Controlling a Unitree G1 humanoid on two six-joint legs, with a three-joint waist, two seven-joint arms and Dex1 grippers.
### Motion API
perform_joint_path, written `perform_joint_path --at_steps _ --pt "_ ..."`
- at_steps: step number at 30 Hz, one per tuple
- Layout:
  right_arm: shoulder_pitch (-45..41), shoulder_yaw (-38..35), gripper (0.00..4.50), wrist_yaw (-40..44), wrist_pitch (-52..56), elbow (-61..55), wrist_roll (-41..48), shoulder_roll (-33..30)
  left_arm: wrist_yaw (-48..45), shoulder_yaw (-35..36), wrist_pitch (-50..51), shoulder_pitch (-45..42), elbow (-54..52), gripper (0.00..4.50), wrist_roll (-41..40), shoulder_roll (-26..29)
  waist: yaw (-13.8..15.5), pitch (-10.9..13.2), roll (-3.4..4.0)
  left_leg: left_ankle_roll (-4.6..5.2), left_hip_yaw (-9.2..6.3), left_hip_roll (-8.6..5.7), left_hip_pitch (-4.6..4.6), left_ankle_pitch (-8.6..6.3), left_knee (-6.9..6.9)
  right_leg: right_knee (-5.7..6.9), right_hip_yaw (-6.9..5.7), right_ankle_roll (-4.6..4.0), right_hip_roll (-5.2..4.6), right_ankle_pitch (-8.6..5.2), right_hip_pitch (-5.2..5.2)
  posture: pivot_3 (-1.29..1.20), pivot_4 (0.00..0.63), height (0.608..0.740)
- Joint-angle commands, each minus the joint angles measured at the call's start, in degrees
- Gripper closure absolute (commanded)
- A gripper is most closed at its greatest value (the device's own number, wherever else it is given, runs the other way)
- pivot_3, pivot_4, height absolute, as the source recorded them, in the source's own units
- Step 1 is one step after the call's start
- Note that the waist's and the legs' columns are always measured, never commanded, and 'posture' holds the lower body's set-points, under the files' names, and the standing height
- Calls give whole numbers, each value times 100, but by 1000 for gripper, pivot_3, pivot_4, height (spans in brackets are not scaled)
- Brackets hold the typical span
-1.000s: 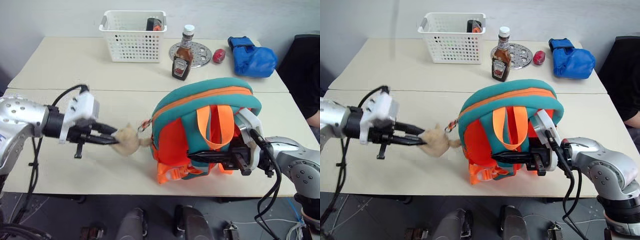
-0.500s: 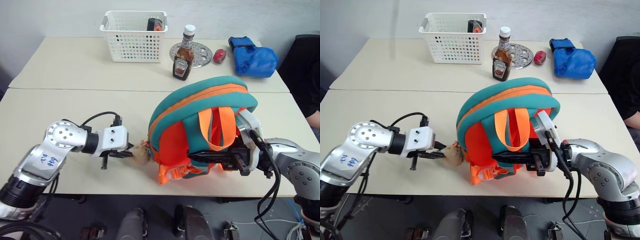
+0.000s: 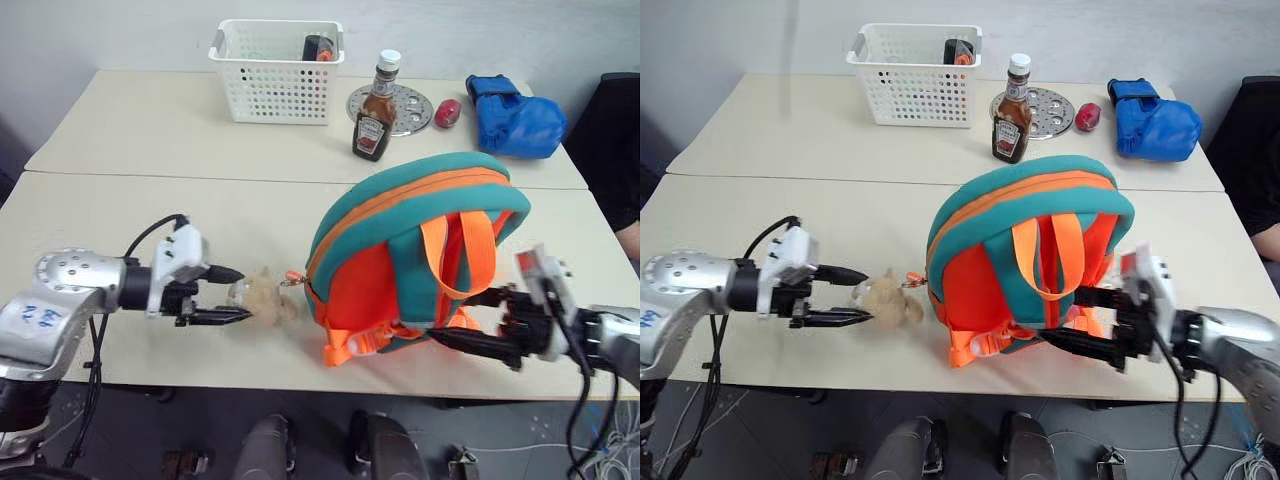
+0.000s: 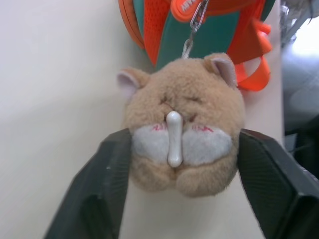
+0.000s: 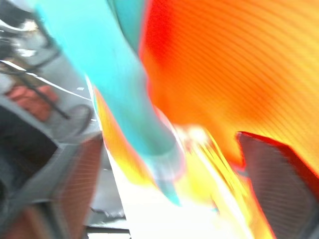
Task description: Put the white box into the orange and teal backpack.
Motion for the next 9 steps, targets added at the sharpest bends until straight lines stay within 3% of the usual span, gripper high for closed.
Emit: perform_joint_path --at_steps 1,4,9 --pt "404 -1616 0 631 212 500 124 -462 -206 1251 680 186 -54 33 -852 393 0 1 1 1 0 0 4 0 3 -5 1 0 0 0 1 0 150 740" --pt "517 -2411 0 925 290 969 79 -732 -309 1962 975 423 111 10 -1186 609 -18 0 3 4 5 -2 15 -3 2 -3 10 0 -2 1 3 0 150 740" --pt "286 -2541 0 993 399 1400 144 -841 -25 2175 966 470 252 10 -1209 575 -11 -1 4 -5 2 6 29 -9 -7 0 15 -12 2 -1 7 0 150 740"
